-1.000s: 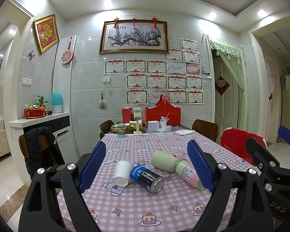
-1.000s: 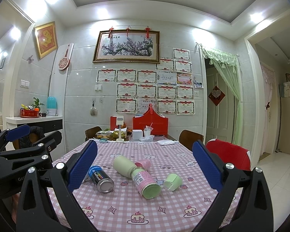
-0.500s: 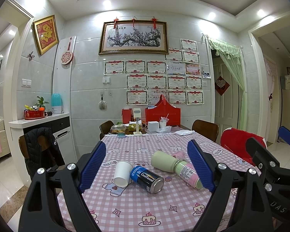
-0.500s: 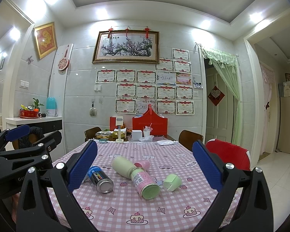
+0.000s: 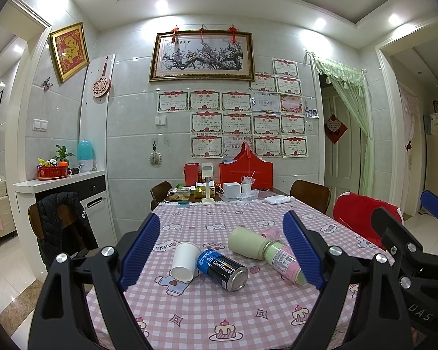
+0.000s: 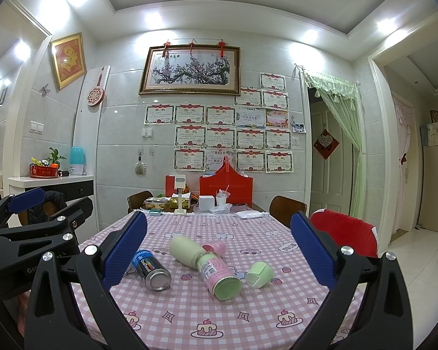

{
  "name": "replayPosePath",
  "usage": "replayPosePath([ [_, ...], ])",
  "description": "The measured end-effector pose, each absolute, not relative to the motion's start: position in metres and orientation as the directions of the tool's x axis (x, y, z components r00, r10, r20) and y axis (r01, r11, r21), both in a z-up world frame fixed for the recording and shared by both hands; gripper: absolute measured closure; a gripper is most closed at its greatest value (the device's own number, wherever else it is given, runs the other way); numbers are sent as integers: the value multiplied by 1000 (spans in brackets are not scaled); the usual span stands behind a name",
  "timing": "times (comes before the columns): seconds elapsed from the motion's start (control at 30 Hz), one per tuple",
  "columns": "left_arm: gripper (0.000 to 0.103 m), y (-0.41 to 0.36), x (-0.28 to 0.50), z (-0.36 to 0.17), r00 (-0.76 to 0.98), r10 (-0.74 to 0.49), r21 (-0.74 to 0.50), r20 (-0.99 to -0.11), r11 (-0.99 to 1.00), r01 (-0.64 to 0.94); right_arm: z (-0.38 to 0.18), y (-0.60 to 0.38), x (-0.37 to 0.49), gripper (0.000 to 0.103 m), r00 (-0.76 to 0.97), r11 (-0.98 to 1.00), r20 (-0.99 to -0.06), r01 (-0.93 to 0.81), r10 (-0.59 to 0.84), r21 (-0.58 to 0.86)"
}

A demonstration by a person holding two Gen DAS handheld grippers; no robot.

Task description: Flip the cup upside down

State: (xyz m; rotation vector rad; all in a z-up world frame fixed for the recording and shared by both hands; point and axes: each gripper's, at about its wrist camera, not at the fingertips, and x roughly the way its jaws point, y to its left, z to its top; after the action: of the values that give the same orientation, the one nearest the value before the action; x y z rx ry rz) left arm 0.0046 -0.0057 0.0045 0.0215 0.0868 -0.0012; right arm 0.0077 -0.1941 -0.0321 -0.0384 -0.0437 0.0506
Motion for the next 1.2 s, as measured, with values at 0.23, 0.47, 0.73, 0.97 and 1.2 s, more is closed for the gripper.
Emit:
replayPosePath([
  [0.23,18,-7,3,5,996,0,21,-88,1000,2,-33,-197,8,8,998,998,42,-49,51,-39],
  [0.47,18,-7,2,2,996,0,19,-92,1000,2,-35,-199,11,8,998,998,36,-51,53,-42],
  [0.73,18,-1,4,-3,995,-2,18,-101,1000,3,-45,-192,13,8,998,998,25,-50,52,-45],
  [0.97,18,2,7,-6,994,0,22,-111,1000,2,-47,-190,17,8,999,998,9,-52,52,-46],
  [1.2,18,-1,13,-10,991,-1,33,-132,999,5,-48,-192,23,8,999,998,-7,-54,54,-38],
])
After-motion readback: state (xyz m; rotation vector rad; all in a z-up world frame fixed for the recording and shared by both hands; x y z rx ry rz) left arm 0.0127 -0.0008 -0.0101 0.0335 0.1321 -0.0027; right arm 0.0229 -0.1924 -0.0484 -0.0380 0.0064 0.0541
